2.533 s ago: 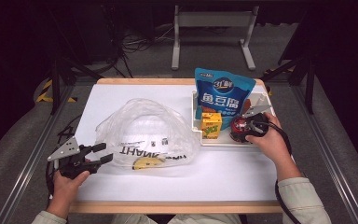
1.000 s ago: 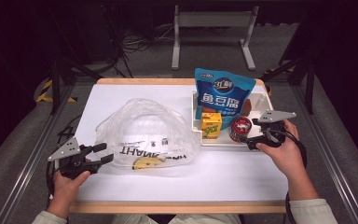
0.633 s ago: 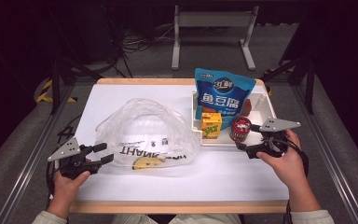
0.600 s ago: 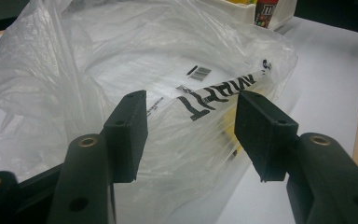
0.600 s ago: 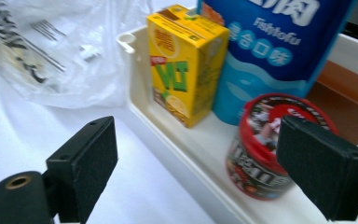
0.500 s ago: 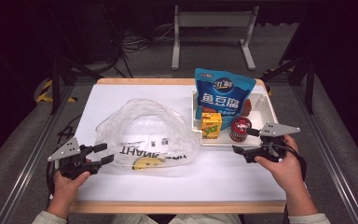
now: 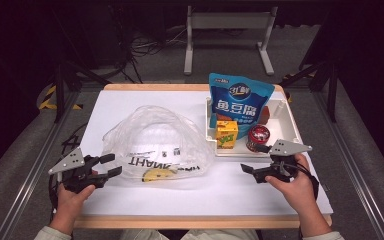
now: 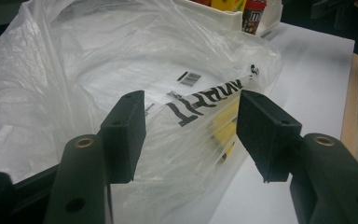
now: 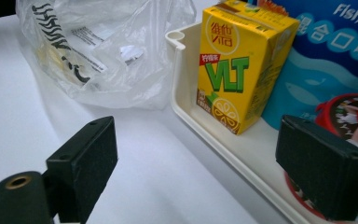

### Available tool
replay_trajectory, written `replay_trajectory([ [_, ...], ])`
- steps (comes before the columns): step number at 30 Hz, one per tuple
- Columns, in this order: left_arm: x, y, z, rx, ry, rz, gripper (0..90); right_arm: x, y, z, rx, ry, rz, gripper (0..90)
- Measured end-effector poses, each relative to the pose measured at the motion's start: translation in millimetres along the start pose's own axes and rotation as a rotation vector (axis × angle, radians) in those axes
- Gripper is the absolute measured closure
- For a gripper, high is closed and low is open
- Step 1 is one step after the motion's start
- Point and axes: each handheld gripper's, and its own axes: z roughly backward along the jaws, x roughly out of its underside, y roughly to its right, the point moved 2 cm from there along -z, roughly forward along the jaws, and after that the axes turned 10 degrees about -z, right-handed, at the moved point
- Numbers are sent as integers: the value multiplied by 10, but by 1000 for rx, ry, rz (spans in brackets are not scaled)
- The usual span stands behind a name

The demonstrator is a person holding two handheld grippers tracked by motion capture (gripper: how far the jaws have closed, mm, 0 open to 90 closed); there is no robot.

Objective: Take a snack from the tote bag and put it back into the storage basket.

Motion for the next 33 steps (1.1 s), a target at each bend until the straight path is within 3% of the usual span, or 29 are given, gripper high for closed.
replay_trajectory([
  [12, -4, 49, 94, -1, 27, 5, 427, 145, -48, -200, -18, -29, 8, 135],
  [22, 13, 41, 92, 2, 16, 11, 427, 275, -29, -343, -25, -68, -10, 136],
  [33, 28, 41, 64, 6, 9, 10, 427, 358, -32, -435, -7, -112, 9, 135],
])
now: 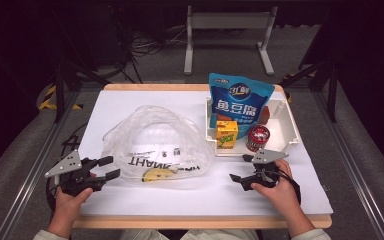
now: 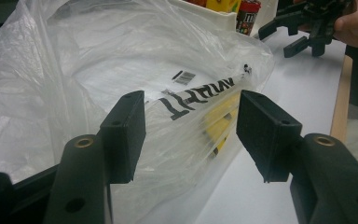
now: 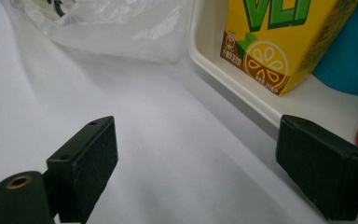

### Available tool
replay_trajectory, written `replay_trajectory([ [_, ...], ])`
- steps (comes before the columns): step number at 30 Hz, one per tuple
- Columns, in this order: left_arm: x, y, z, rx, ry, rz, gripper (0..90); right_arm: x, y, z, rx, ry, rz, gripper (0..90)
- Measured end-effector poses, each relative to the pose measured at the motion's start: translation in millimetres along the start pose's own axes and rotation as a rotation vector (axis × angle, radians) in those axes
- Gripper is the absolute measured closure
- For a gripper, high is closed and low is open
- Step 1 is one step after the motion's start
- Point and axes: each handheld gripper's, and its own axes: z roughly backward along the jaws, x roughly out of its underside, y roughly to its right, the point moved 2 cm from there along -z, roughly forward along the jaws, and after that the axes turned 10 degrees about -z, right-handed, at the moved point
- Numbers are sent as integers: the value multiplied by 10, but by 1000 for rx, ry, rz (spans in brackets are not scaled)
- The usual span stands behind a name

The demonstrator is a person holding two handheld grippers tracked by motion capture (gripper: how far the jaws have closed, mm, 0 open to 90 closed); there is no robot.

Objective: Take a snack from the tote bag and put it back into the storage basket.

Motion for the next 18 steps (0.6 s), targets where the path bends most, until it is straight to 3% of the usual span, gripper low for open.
replay_trajectory([
  [18, 4, 5, -9, 4, -3, 1, 427, 15, -3, -25, 15, -12, 7, 132],
])
